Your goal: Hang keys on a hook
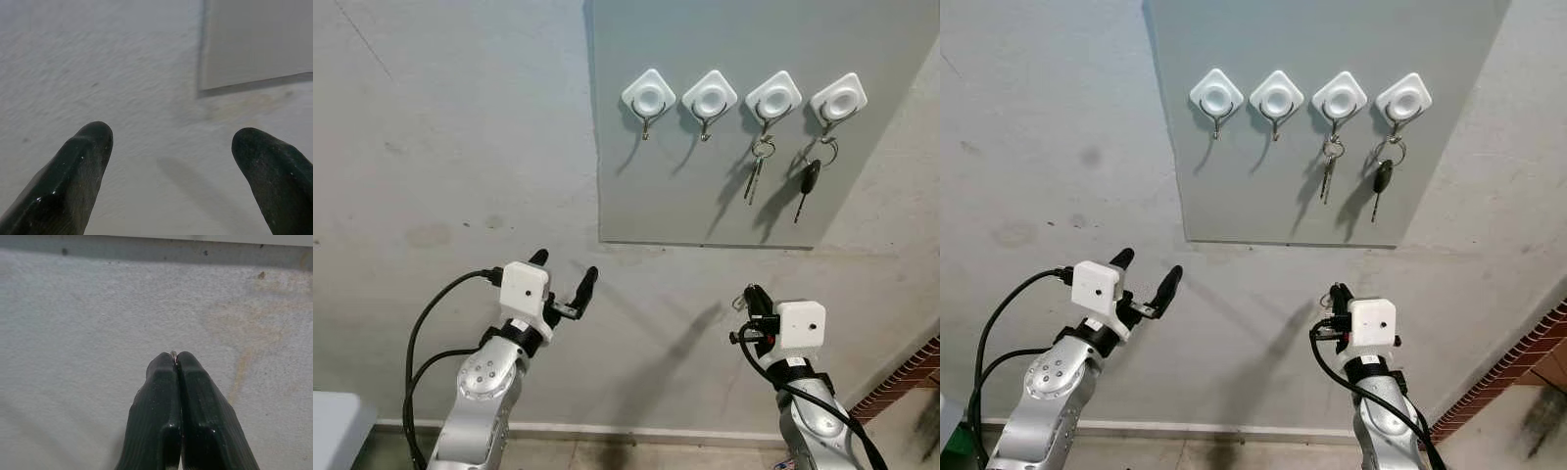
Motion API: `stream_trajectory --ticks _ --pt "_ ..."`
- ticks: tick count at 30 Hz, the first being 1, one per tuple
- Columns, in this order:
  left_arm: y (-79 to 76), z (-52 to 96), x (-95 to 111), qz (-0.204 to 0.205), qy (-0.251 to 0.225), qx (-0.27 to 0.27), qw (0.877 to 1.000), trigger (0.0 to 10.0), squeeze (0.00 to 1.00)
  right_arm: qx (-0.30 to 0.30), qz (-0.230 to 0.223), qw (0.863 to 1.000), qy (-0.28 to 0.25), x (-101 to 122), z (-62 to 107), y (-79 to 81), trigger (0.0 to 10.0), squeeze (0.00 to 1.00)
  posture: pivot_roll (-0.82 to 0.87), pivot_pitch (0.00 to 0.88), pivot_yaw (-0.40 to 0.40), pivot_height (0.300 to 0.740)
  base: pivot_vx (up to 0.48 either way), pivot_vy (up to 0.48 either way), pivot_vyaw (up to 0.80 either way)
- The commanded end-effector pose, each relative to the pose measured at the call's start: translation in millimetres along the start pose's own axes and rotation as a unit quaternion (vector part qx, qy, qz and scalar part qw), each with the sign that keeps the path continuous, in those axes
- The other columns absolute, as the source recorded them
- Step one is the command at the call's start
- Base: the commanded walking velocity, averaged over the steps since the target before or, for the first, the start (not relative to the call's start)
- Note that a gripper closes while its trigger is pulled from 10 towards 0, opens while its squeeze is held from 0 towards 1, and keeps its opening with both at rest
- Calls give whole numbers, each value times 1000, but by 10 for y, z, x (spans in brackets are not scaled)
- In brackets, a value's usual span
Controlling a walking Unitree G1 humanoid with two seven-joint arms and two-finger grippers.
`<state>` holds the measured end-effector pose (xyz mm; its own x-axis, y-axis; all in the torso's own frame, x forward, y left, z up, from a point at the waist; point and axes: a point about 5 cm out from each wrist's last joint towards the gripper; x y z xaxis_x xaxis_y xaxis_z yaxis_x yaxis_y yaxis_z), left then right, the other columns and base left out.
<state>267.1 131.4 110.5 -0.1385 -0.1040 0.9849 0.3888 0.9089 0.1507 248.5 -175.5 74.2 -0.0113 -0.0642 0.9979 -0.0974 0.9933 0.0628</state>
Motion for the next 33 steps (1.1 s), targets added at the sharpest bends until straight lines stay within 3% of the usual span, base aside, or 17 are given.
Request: stream_trajectory --ticks 1,6,12,19,22,31,33 --pt "-36 12 89 -11 -26 -19 999 10000 0 23 0 1000 -13 64 -10 61 10000 0 -9 0 47 740 0 0 0" --pt "-180 123 144 -55 -57 -80 994 10000 0 58 6 998 -17 85 8 148 10000 0 -8 0 45 740 0 0 0" --pt "-126 91 199 -67 -66 -66 993 10000 0 71 3 997 -22 108 2 185 10000 0 -2 0 39 740 0 0 0" --pt "-192 -34 507 -105 -126 -99 981 10000 0 138 -13 988 -64 323 -36 359 10000 0 1 0 34 740 0 0 0" --pt "-193 -43 525 -116 -134 -109 978 10000 0 157 -16 984 -85 426 -50 414 10000 0 -5 0 37 740 0 0 0" --pt "-250 -91 718 -126 -165 -131 969 10000 0 167 -37 976 -137 722 -84 456 10000 0 -9 0 43 740 0 0 0" --pt "-336 -83 778 -142 -179 -154 961 10000 0 173 -38 972 -153 823 -114 487 10000 0 -9 0 46 740 0 0 0"
Point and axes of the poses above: a point about 5 cm out from each wrist's last joint towards the gripper, its own z axis pointing back from the gripper into the wrist, its own x axis along the axis of the wrist's last joint, y = z × x, and after that the axes turned 6 degrees about -z, right-handed
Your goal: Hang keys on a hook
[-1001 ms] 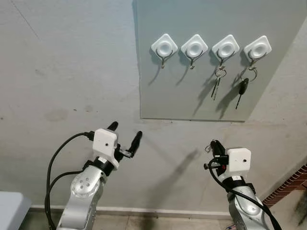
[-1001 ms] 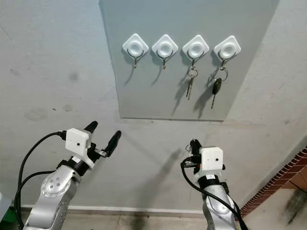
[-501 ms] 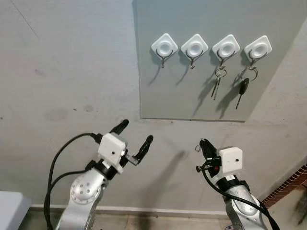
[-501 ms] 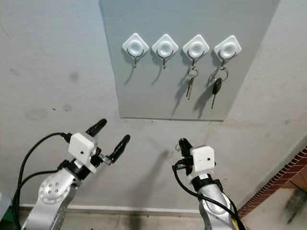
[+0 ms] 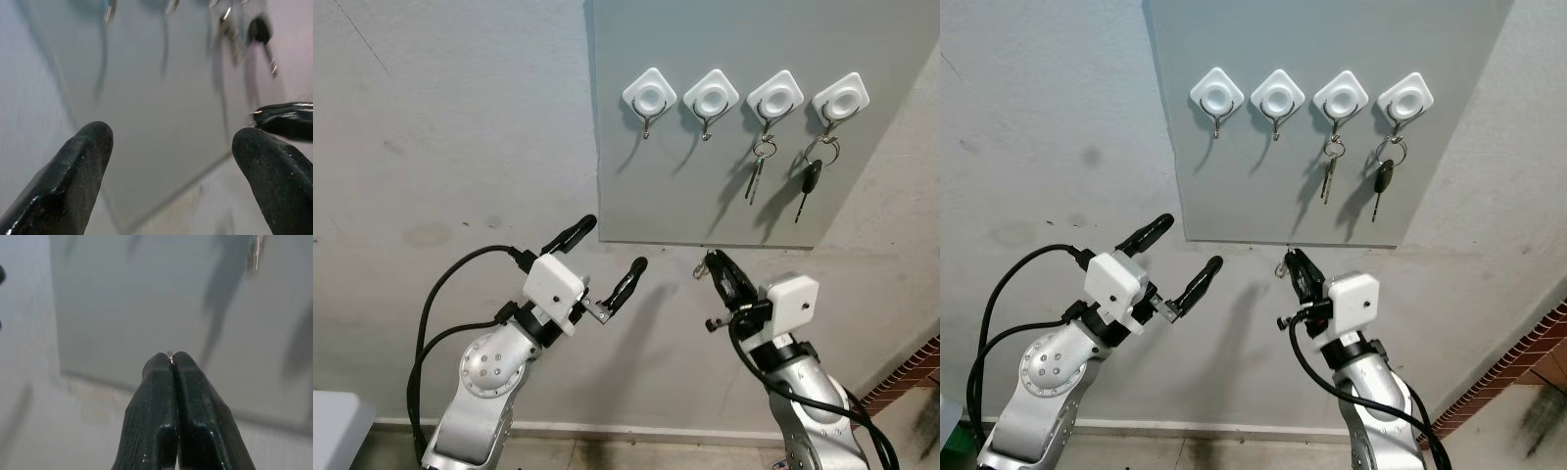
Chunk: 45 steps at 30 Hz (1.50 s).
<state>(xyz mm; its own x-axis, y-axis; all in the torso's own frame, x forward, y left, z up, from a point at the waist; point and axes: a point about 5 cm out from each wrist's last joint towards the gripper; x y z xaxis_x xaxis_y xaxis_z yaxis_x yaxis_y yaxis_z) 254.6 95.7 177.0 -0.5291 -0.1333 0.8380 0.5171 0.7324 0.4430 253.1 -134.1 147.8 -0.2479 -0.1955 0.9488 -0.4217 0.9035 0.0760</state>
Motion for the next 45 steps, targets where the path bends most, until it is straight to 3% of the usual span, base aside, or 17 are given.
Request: stream_trajectory --ticks 1,10,21,35,45 --pt "-54 -36 82 -11 -15 -27 999 10000 0 10 -1 1000 -25 131 -74 35 10000 0 -9 0 46 740 0 0 0" --pt "-174 35 86 -1 -11 -54 998 10000 0 17 -1 999 -38 238 -106 54 10000 0 -9 0 51 740 0 0 0" --pt "44 -87 174 -17 -23 -30 999 10000 0 38 -5 998 -59 400 -221 114 10000 0 -4 0 50 740 0 0 0" --pt "121 -172 261 -24 -40 -22 999 10000 0 46 -21 992 -118 755 -342 142 10000 0 -10 0 50 740 0 0 0" --pt "124 -196 273 -27 -43 -22 998 10000 0 55 -27 991 -116 774 -362 167 10000 0 -8 0 46 740 0 0 0"
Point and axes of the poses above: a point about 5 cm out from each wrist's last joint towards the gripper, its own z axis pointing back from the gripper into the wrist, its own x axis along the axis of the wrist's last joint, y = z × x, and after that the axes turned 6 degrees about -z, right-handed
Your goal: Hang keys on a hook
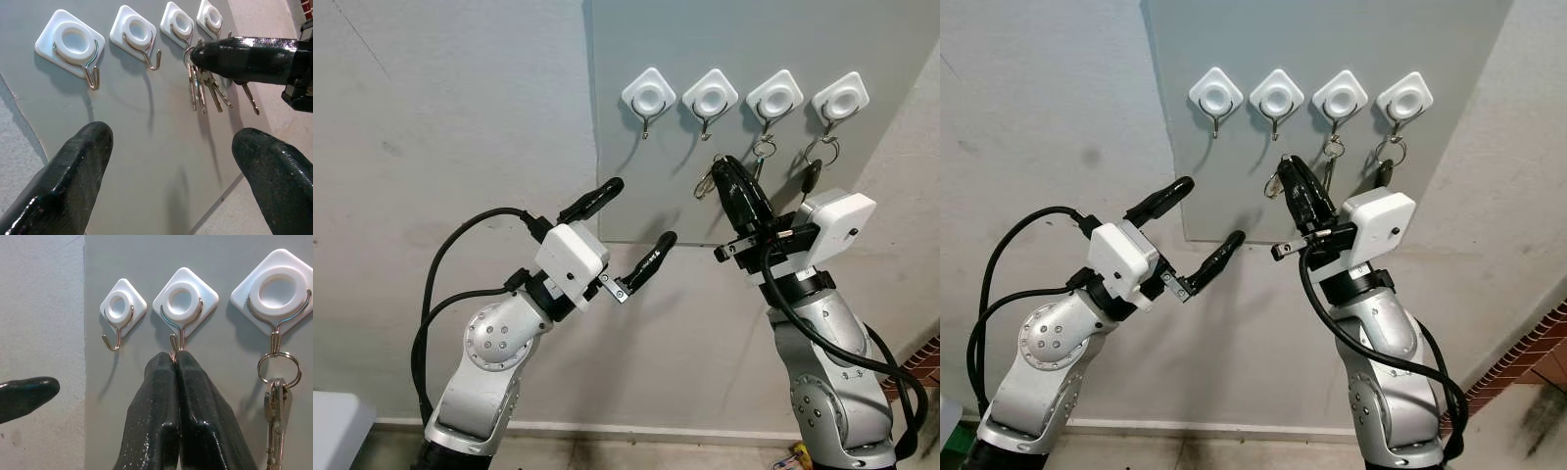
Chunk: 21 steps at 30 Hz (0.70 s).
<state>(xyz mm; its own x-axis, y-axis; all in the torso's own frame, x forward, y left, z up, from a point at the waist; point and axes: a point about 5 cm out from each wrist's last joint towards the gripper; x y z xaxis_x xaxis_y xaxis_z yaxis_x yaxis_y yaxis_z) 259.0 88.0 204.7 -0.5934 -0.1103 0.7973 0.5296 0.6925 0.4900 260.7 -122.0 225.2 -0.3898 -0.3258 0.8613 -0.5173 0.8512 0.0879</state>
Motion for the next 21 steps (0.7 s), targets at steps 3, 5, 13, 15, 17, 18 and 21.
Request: stream_trajectory --ticks 3,5,13,15,17,18,21 --pt "45 -39 56 -8 -8 6 1000 10000 0 11 -3 1000 -10 73 -36 42 10000 0 -8 0 46 740 0 0 0" --pt "43 -39 55 -9 -9 6 1000 10000 0 14 -5 1000 -9 71 -38 50 10000 0 -8 0 43 740 0 0 0" --pt "45 -61 79 -9 -13 7 1000 10000 0 22 -15 1000 -10 68 -66 83 10000 0 -4 0 40 740 0 0 0" --pt "43 -69 89 -9 -16 6 1000 10000 0 24 -20 999 -10 66 -77 94 10000 0 -4 0 40 740 0 0 0" --pt "37 -69 89 -9 -17 5 1000 10000 0 25 -24 999 -11 67 -86 100 10000 0 -3 0 38 740 0 0 0" --pt "36 -70 88 -9 -17 5 1000 10000 0 24 -26 999 -12 69 -92 102 10000 0 -3 0 38 740 0 0 0" --pt "32 -73 90 -8 -18 5 1000 10000 0 25 -30 999 -14 74 -103 108 10000 0 -6 0 37 740 0 0 0"
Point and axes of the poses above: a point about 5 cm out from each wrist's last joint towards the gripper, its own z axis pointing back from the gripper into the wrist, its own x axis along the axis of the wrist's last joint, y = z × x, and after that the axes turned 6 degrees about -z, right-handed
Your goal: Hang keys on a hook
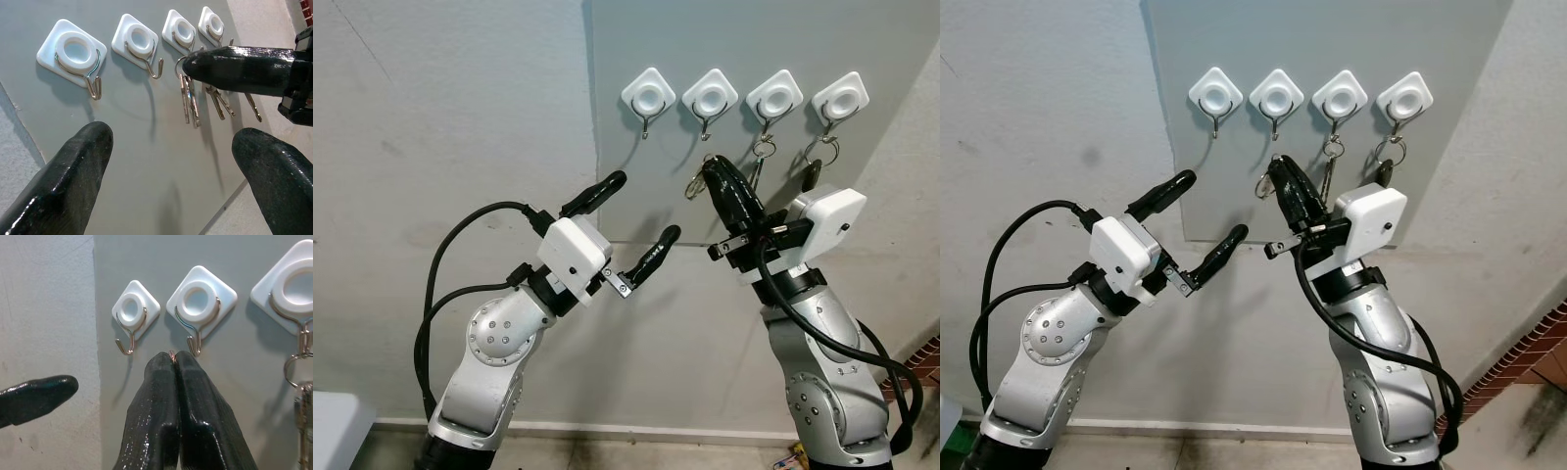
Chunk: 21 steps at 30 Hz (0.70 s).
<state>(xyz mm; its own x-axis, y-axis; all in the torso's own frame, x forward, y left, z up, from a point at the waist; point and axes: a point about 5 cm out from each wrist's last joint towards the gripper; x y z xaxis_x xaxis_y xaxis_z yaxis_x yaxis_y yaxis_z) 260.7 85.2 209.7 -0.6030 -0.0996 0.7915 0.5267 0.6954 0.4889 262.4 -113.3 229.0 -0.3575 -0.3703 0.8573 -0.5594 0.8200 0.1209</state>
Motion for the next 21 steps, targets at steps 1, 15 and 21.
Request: stream_trajectory --ticks 1,15,21 --pt "11 -30 58 -6 -11 2 1000 10000 0 12 -4 1000 -17 75 -48 47 10000 0 -6 0 38 740 0 0 0" --pt "-9 -30 60 -5 -11 -1 1000 10000 0 12 -6 999 -29 101 -143 38 10000 0 -2 0 37 740 0 0 0" --pt "-9 -30 66 -4 -11 1 1000 10000 0 8 -13 999 -35 126 -181 12 10000 0 0 0 34 740 0 0 0"
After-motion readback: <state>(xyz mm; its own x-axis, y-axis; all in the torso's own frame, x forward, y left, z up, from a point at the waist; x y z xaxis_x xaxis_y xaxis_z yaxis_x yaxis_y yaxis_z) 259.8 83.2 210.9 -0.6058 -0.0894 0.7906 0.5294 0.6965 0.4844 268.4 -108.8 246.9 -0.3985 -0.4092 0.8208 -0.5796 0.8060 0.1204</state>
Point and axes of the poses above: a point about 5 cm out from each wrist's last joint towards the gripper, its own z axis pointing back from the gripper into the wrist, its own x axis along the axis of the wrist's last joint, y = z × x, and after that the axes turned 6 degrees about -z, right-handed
